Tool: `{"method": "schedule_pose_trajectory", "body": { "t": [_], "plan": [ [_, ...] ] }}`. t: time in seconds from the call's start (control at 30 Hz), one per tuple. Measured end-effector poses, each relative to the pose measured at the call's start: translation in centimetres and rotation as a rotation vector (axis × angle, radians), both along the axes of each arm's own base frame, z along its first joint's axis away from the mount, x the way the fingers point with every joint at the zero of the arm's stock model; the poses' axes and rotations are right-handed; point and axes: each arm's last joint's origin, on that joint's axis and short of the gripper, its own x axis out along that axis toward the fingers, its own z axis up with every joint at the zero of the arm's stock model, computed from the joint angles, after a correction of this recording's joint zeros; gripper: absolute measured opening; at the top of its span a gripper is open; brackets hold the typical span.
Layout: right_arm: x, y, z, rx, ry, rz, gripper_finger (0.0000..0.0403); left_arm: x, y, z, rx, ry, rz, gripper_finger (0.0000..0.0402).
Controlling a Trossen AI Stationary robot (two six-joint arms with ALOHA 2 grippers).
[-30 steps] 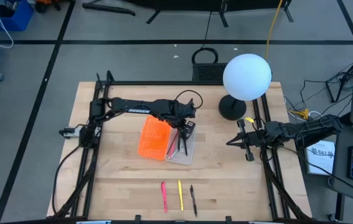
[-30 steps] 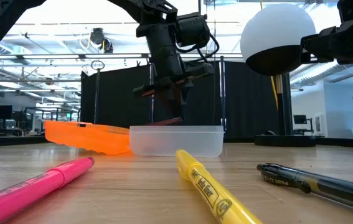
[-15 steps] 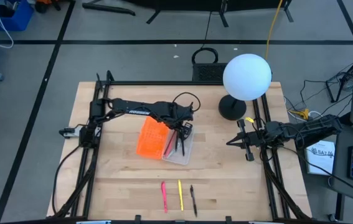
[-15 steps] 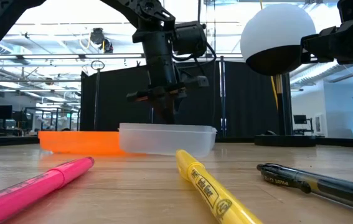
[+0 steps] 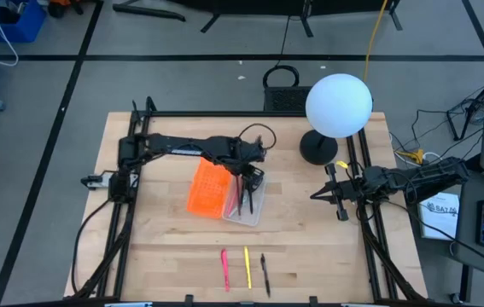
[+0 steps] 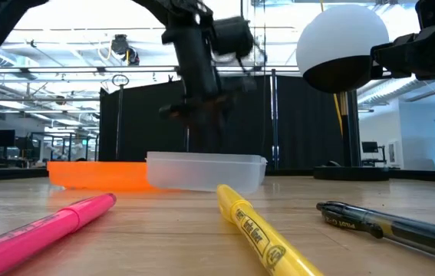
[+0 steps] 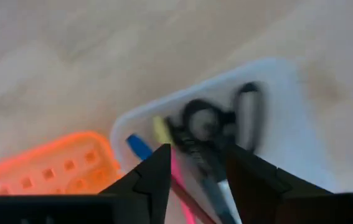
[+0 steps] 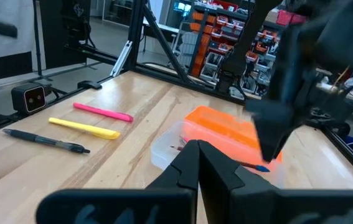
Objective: Pick & place school supplies into a supply box
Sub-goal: Adjust the supply box
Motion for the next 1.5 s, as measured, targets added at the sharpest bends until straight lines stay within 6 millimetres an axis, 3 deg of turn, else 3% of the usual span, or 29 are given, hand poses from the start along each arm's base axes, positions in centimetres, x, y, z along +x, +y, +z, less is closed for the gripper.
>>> {"method": "schedule_pose_trajectory", "body": {
  "t": [0.17,0.23,0.33,0.5,0.67,0.8,0.97,1.2,1.5],
  "plan": [
    [0.0,0.0,0.0,0.003,0.000,0.000,0.0000,-2.0,-1.3,5.9,0.146,-0.074,-0.141,0.0135],
    [0.0,0.0,0.0,0.004,-0.001,0.000,0.0000,-3.6,-1.8,7.6,0.267,-0.023,-0.124,0.0105],
    [0.0,0.0,0.1,0.007,-0.011,0.000,0.0000,-4.8,-1.2,8.3,0.318,0.030,-0.124,0.0034],
    [0.0,0.0,0.4,0.053,-0.031,-0.004,0.0000,-4.4,1.1,6.5,0.314,0.103,-0.137,0.0006],
    [0.0,0.0,0.4,0.068,-0.032,-0.004,0.0000,-3.5,3.5,2.4,0.247,0.239,-0.132,0.0005],
    [0.1,0.0,0.4,0.080,-0.026,-0.005,0.0000,-3.1,4.3,0.1,0.226,0.315,-0.125,0.0004],
    [0.1,0.0,0.3,0.086,-0.015,-0.006,0.0000,-3.1,5.3,-1.3,0.211,0.355,-0.103,0.0003],
    [0.1,0.0,0.1,0.081,0.006,-0.007,0.0000,-3.1,4.9,-1.9,0.182,0.364,-0.107,0.0003],
    [0.1,0.0,0.0,0.080,0.017,-0.007,0.0000,-4.6,3.3,-4.7,0.122,0.454,-0.085,0.0003]
  ]
}}
